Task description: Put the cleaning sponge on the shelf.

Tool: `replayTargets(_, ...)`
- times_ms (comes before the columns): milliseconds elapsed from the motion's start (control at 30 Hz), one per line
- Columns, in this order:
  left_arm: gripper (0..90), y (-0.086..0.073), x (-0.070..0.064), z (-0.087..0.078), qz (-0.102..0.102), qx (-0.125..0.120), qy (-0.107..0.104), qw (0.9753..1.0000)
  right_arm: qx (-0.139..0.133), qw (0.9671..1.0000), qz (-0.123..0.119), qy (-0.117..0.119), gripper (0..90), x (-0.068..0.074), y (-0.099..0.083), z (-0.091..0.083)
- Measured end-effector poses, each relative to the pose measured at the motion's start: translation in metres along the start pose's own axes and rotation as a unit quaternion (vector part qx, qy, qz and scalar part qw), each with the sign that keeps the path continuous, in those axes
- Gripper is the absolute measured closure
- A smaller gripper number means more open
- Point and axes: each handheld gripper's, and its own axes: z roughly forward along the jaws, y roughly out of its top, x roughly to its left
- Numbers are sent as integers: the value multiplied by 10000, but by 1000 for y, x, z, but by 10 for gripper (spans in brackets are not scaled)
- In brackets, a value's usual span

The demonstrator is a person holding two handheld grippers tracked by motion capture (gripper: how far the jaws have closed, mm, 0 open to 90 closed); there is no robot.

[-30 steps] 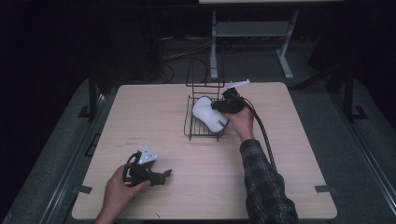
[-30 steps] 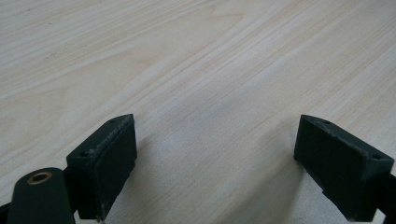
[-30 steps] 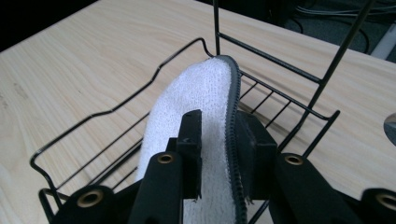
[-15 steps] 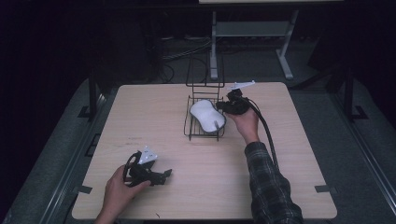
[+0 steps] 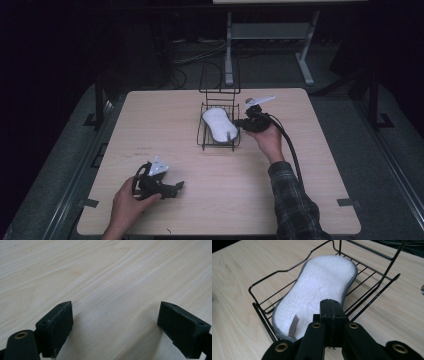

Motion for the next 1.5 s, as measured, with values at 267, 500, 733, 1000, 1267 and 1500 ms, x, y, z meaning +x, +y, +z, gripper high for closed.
replayTargets(267, 123, 0, 0, 0, -9, -8, -4, 10000, 245, 9996, -117, 113, 899, 11, -9, 14)
replayTargets(500, 123, 0, 0, 0, -10, -6, -1, 10000, 242, 9989, -298, 252, 899, 24, -7, 21)
replayTargets(733, 123, 0, 0, 0, -4, -4, 4, 10000, 208, 9992, -266, 227, 899, 23, -6, 16)
replayTargets(1000, 123, 0, 0, 0, 2, 5, 1, 10000, 85, 9994, -297, 158, 899, 19, -7, -8)
replayTargets(1267, 123, 0, 0, 0, -9, -5, -3, 10000, -67, 9998, -205, -32, 897, 9, -27, -35)
replayTargets(1500, 123, 0, 0, 0, -2, -6, 3, 10000, -112, 9998, 12, -167, 639, 3, -48, -54)
